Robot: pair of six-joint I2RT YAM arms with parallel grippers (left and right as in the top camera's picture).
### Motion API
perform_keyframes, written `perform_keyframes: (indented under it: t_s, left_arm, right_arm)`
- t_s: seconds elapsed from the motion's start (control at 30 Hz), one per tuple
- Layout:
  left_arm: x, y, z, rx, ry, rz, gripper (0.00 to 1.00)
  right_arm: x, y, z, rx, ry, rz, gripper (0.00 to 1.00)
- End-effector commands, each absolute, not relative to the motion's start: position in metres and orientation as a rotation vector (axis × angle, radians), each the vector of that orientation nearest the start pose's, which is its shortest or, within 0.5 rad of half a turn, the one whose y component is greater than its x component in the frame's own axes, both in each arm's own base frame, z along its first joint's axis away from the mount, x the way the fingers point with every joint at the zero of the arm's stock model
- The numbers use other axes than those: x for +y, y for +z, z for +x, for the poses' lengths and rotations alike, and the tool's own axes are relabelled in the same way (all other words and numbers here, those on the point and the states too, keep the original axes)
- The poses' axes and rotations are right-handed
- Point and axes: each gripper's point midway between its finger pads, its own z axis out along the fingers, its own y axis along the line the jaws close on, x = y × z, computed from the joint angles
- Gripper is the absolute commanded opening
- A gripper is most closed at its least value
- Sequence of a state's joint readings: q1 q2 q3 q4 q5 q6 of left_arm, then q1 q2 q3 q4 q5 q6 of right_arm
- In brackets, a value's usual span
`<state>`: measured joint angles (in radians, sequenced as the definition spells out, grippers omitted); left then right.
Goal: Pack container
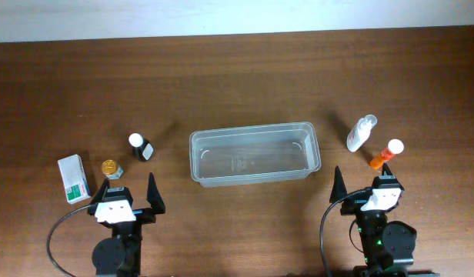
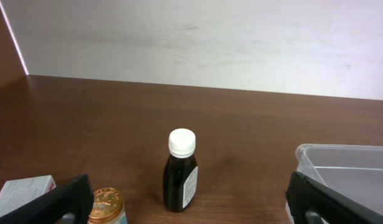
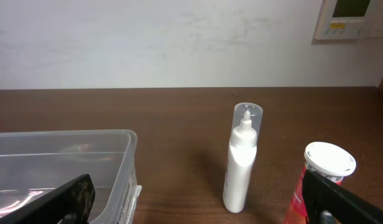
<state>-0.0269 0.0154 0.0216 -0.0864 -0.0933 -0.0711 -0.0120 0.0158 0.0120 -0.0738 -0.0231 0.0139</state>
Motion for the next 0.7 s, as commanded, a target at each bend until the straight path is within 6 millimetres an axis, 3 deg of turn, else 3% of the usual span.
perform_keyframes:
  t_s: [0.0, 0.13, 0.4, 0.53, 0.67]
  left_arm:
    - [0.005, 0.158, 0.245, 1.646, -0.034, -0.104, 0.99]
    - [0.004, 0.162, 0.245, 1.634, -0.107, -0.17, 0.99]
    - [0.001, 0.196, 0.247, 1.689, -0.126, -0.174, 0.99]
    - [0.0, 0.218, 0.258, 1.782, -0.117, -0.18, 1.0]
    - [0.0, 0.237, 0.28, 1.92, -0.105, -0.188, 0.99]
  right_arm:
    - [0.001, 0.155, 0.246, 1.651, 0.012, 0.001, 0.98]
    - [0.001, 0.161, 0.246, 1.641, 0.012, 0.001, 0.98]
    - [-0.006, 0.187, 0.243, 1.721, -0.02, 0.03, 0.98]
    - [-0.006, 0.215, 0.251, 1.801, -0.02, 0.029, 0.99]
    - [-0.003, 0.241, 0.273, 1.923, -0.006, 0.018, 0.98]
